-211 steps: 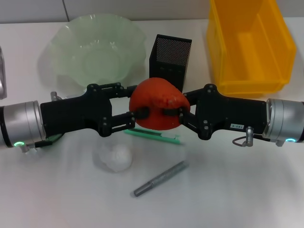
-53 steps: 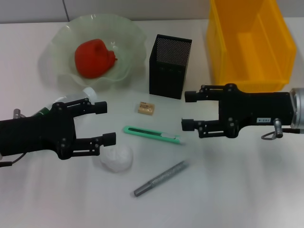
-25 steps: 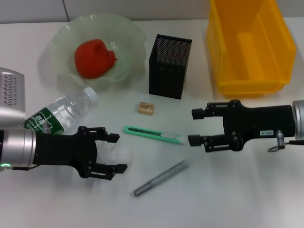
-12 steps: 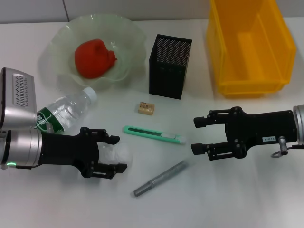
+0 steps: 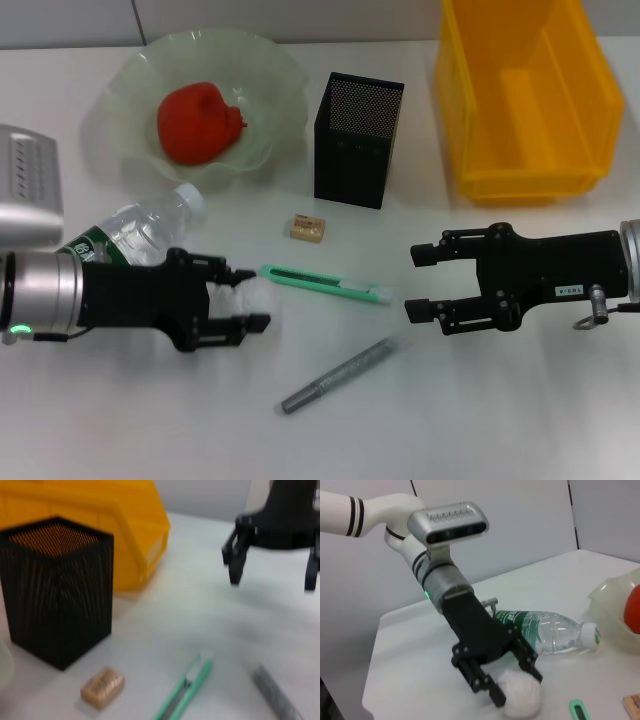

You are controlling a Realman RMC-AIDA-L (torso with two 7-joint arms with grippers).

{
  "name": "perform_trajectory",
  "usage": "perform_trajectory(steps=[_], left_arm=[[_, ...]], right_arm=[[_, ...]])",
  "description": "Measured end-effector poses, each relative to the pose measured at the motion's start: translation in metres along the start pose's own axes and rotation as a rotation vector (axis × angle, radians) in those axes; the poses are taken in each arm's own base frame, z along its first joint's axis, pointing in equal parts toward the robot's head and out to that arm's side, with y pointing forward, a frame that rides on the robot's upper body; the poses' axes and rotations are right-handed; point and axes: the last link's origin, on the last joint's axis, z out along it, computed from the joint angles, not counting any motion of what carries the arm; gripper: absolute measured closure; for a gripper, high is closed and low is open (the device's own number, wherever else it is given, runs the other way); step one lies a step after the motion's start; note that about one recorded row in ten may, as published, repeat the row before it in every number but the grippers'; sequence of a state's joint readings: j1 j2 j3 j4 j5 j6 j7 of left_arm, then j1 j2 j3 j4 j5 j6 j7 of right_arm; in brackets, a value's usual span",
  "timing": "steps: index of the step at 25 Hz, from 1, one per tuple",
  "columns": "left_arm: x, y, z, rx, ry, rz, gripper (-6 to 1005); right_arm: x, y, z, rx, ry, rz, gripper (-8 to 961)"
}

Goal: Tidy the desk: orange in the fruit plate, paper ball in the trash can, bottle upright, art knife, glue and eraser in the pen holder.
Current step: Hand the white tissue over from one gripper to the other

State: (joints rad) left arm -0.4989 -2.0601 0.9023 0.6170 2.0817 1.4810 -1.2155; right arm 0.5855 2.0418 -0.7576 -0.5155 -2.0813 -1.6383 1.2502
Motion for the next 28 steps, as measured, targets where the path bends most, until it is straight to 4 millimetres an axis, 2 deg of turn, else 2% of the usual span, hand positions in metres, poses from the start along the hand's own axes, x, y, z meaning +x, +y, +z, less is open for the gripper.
perform_trajectory(steps=[6,8,13,18,20,22,28], left_arm=[[0.019,0.002,-0.005,-0.021,0.136,-0.071,441],[0.028,0.002,-0.003,-0.027,0.22,-0.168,441],[0.03,0.003,0.0,-0.035,0.253,-0.222,440],[0.04,0.002,0.012,-0.077,0.34,-0.427,442],[0.04,0.002,0.012,-0.077,0.34,-0.427,442],[0.048,-0.002,0.016,-0.099,0.374,-0.584,441],[0.051,-0.002,0.019,-0.126,0.421,-0.71,440]], right_arm=[[0.004,0.003,0.0,0.003,-0.007,-0.024,215],[0.008,0.007,0.0,0.008,-0.027,-0.06,215],[0.014,0.013,0.002,0.029,-0.076,-0.138,215],[0.014,0.016,0.0,0.072,-0.135,-0.229,215],[0.013,0.018,0.001,0.102,-0.19,-0.305,216],[0.013,0.02,0.003,0.117,-0.226,-0.345,216],[0.011,0.022,0.005,0.173,-0.314,-0.409,216]])
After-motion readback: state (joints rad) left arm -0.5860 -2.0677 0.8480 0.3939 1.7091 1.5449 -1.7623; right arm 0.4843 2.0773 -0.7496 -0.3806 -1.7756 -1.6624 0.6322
